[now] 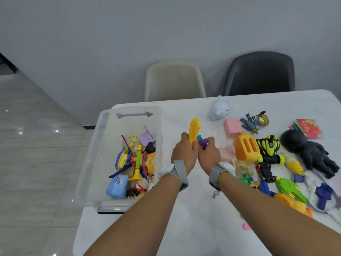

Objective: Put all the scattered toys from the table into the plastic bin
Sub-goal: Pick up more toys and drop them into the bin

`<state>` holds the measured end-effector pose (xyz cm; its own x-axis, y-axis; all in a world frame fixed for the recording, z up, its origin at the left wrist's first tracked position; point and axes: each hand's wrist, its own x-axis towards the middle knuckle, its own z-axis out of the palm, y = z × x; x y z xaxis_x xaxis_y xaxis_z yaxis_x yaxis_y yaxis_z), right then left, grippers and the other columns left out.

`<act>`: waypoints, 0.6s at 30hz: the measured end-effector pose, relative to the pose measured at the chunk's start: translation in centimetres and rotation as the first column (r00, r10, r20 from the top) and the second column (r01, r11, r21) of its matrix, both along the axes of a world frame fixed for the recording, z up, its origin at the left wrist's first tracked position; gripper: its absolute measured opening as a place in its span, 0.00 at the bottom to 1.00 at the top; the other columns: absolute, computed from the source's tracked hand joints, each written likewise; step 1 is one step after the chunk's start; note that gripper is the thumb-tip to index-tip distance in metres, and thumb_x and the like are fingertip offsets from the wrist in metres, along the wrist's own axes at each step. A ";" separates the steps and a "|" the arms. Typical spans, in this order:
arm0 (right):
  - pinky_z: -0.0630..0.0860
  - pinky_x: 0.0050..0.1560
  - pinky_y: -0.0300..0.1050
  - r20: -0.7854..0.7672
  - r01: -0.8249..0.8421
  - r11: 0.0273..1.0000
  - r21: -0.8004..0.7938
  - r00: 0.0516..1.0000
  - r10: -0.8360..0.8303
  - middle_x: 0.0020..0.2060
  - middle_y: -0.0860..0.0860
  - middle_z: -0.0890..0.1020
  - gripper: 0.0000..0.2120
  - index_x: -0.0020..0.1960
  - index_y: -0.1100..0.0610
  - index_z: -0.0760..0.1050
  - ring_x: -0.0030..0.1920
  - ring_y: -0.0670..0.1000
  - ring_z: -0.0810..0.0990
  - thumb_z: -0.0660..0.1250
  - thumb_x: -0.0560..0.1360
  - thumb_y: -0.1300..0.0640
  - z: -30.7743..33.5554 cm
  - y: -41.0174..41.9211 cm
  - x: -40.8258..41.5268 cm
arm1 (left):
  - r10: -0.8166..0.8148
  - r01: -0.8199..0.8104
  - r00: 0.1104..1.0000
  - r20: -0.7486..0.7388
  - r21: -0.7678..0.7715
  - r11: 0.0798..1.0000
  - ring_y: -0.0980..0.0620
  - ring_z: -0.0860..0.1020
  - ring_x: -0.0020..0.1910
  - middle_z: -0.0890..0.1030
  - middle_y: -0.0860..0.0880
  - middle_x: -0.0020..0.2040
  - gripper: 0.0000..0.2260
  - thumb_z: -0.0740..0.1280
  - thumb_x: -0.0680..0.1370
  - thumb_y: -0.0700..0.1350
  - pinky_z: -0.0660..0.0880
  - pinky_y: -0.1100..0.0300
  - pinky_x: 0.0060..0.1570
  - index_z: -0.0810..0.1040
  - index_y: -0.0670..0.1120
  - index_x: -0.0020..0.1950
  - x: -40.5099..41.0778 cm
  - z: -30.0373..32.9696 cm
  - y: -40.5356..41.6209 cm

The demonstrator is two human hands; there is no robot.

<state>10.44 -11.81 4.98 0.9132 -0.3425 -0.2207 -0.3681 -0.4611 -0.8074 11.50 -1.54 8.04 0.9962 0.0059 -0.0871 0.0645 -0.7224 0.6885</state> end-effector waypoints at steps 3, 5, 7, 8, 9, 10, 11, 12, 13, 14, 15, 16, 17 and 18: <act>0.67 0.29 0.43 0.014 -0.007 1.000 0.012 1.000 0.007 0.34 0.48 0.79 0.11 0.48 0.48 0.63 0.32 0.50 0.78 0.60 0.75 0.42 2.4 2.4 1.0 | 0.033 -0.032 0.998 0.059 -0.012 0.999 0.53 0.72 0.30 0.72 0.57 0.33 0.10 0.59 0.80 0.58 0.62 0.58 0.27 0.63 0.53 0.48 0.7 1.6 2.7; 0.66 0.28 0.43 0.015 -0.050 0.999 -0.010 0.999 0.050 0.33 0.48 0.78 0.10 0.48 0.48 0.63 0.32 0.50 0.77 0.59 0.75 0.44 3.8 4.6 1.6 | 0.069 -0.068 0.993 0.093 -0.008 0.998 0.56 0.70 0.29 0.70 0.58 0.32 0.11 0.59 0.80 0.59 0.60 0.59 0.27 0.63 0.54 0.48 1.0 2.6 5.2; 0.66 0.29 0.44 0.024 -0.085 0.996 -0.035 0.996 0.086 0.34 0.49 0.78 0.09 0.48 0.49 0.63 0.32 0.51 0.77 0.58 0.75 0.45 5.0 7.6 2.1 | 0.115 -0.114 0.986 0.119 -0.019 0.993 0.53 0.71 0.31 0.70 0.58 0.33 0.11 0.60 0.80 0.59 0.63 0.57 0.30 0.63 0.54 0.48 1.3 3.5 8.5; 0.66 0.29 0.44 0.028 -0.103 0.993 -0.050 0.994 0.104 0.34 0.50 0.78 0.09 0.49 0.50 0.63 0.32 0.51 0.77 0.58 0.76 0.46 5.5 9.0 2.3 | 0.137 -0.134 0.982 0.126 -0.037 0.990 0.50 0.73 0.33 0.71 0.57 0.33 0.11 0.60 0.80 0.59 0.64 0.57 0.31 0.64 0.54 0.48 1.3 3.7 10.1; 0.67 0.30 0.45 0.027 -0.117 0.991 -0.066 0.992 0.119 0.34 0.50 0.78 0.10 0.50 0.51 0.63 0.33 0.52 0.77 0.58 0.76 0.46 5.8 10.3 2.3 | 0.149 -0.144 0.980 0.129 -0.052 0.988 0.48 0.75 0.35 0.73 0.57 0.35 0.11 0.60 0.80 0.59 0.66 0.57 0.32 0.65 0.53 0.48 1.3 3.8 11.5; 0.68 0.31 0.45 0.023 -0.145 0.986 -0.085 0.989 0.148 0.35 0.50 0.78 0.10 0.50 0.51 0.63 0.33 0.53 0.77 0.59 0.77 0.46 6.1 11.7 2.2 | 0.165 -0.158 0.979 0.122 -0.059 0.986 0.47 0.76 0.37 0.75 0.55 0.36 0.11 0.60 0.80 0.59 0.67 0.57 0.32 0.66 0.52 0.49 1.1 3.9 13.0; 0.70 0.32 0.46 0.012 -0.179 0.978 -0.108 0.983 0.181 0.36 0.51 0.78 0.11 0.51 0.52 0.63 0.34 0.54 0.77 0.59 0.77 0.45 6.3 13.4 2.0 | 0.173 -0.167 0.978 0.120 -0.051 0.985 0.45 0.77 0.38 0.76 0.52 0.38 0.12 0.60 0.80 0.59 0.68 0.56 0.33 0.67 0.51 0.50 0.8 3.8 14.9; 0.71 0.33 0.47 -0.003 -0.214 0.966 -0.143 0.976 0.216 0.37 0.51 0.79 0.12 0.51 0.53 0.63 0.35 0.55 0.78 0.59 0.77 0.45 6.2 13.9 1.9 | 0.172 -0.169 0.979 0.110 -0.032 0.985 0.44 0.77 0.40 0.77 0.51 0.39 0.13 0.60 0.80 0.59 0.70 0.55 0.35 0.67 0.50 0.50 0.5 3.8 15.6; 0.72 0.33 0.48 -0.020 -0.260 0.947 -0.189 0.965 0.261 0.38 0.52 0.79 0.13 0.52 0.53 0.63 0.36 0.56 0.79 0.59 0.77 0.44 6.1 15.0 1.6 | 0.167 -0.166 0.981 0.100 -0.016 0.986 0.43 0.77 0.40 0.78 0.50 0.40 0.13 0.60 0.80 0.59 0.71 0.54 0.37 0.68 0.50 0.51 0.1 3.6 17.1; 0.72 0.33 0.48 -0.041 -0.309 0.916 -0.257 0.950 0.309 0.39 0.53 0.80 0.14 0.53 0.54 0.63 0.37 0.58 0.80 0.59 0.77 0.44 5.7 16.1 1.3 | 0.156 -0.156 0.985 0.070 -0.003 0.988 0.43 0.77 0.40 0.78 0.49 0.41 0.13 0.61 0.80 0.59 0.71 0.53 0.38 0.68 0.50 0.51 -0.3 3.3 18.7; 0.72 0.33 0.48 -0.066 -0.356 0.871 -0.339 0.932 0.356 0.40 0.54 0.81 0.15 0.55 0.55 0.64 0.38 0.60 0.81 0.59 0.78 0.44 5.2 17.0 1.0 | 0.136 -0.136 0.990 0.042 0.017 0.991 0.41 0.77 0.41 0.79 0.47 0.42 0.13 0.61 0.80 0.58 0.73 0.52 0.39 0.68 0.49 0.52 -0.8 2.8 20.2; 0.70 0.33 0.47 -0.095 -0.403 0.805 -0.435 0.910 0.404 0.41 0.55 0.82 0.18 0.59 0.56 0.64 0.40 0.61 0.82 0.60 0.78 0.44 4.7 17.7 0.8 | 0.115 -0.116 0.993 0.009 0.048 0.992 0.39 0.78 0.43 0.81 0.44 0.44 0.13 0.62 0.80 0.57 0.74 0.50 0.42 0.69 0.48 0.54 -1.3 2.4 21.4; 0.69 0.33 0.47 -0.132 -0.450 0.720 -0.528 0.881 0.454 0.43 0.56 0.83 0.21 0.62 0.57 0.63 0.42 0.61 0.82 0.60 0.78 0.44 4.1 18.5 0.5 | 0.098 -0.095 0.995 -0.030 0.096 0.991 0.37 0.79 0.46 0.82 0.41 0.47 0.14 0.62 0.80 0.55 0.75 0.49 0.44 0.70 0.46 0.58 -1.7 1.7 22.7; 0.68 0.34 0.46 -0.170 -0.488 0.629 -0.605 0.851 0.497 0.44 0.56 0.84 0.23 0.64 0.57 0.63 0.43 0.61 0.83 0.61 0.77 0.44 3.5 19.2 0.2 | 0.090 -0.076 0.993 -0.076 0.169 0.983 0.36 0.79 0.50 0.82 0.38 0.50 0.16 0.62 0.81 0.54 0.75 0.49 0.46 0.70 0.44 0.61 -2.2 1.1 23.7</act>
